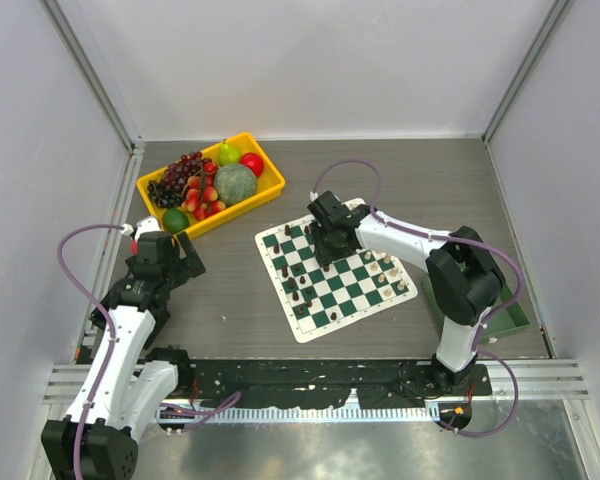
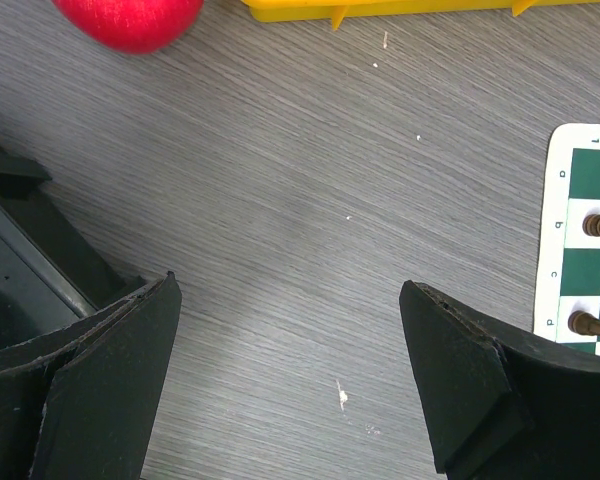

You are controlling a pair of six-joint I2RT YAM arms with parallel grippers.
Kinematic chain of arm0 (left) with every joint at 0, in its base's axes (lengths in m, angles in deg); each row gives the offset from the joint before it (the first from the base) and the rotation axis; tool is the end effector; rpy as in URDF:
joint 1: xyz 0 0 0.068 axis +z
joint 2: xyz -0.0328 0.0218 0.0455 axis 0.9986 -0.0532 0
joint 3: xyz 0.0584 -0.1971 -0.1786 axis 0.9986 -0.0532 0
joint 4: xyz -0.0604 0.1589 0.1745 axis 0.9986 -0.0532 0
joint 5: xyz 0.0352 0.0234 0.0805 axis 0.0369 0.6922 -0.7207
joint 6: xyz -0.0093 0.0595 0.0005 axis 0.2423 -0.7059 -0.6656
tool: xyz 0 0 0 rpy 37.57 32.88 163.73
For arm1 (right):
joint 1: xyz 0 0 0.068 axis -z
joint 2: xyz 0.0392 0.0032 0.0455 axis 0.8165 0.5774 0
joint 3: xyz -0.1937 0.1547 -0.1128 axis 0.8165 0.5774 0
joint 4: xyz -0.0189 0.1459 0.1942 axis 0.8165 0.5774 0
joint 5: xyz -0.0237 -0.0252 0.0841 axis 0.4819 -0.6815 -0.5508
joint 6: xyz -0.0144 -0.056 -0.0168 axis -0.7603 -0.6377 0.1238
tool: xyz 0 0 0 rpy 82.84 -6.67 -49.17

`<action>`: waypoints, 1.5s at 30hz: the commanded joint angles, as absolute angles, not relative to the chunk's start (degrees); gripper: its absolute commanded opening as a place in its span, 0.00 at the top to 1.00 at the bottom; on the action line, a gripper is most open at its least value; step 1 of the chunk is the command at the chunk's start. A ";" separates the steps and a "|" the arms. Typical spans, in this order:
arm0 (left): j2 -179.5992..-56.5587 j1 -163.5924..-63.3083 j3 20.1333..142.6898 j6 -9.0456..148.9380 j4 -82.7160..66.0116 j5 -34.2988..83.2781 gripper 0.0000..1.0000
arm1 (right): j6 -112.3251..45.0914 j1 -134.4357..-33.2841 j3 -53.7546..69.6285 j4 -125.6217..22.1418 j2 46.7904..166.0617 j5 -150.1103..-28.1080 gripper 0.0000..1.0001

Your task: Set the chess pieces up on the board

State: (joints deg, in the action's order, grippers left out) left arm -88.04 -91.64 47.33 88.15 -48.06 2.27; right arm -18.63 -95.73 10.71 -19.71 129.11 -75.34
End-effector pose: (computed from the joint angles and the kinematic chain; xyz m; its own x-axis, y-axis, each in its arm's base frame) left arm 0.1500 -0.0016 0.2491 -0.5652 -0.4372 -0.6996 -0.4283 0.8803 -0.2041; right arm 0.2750 0.2326 0.1991 -0.8563 -0.2549 -0.4492 -0.3213 0.9439 0.0768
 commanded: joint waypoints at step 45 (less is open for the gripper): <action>-87.50 -91.35 46.95 89.57 -46.49 3.57 0.01 | -13.80 -115.89 24.51 -20.08 112.61 -76.90 0.76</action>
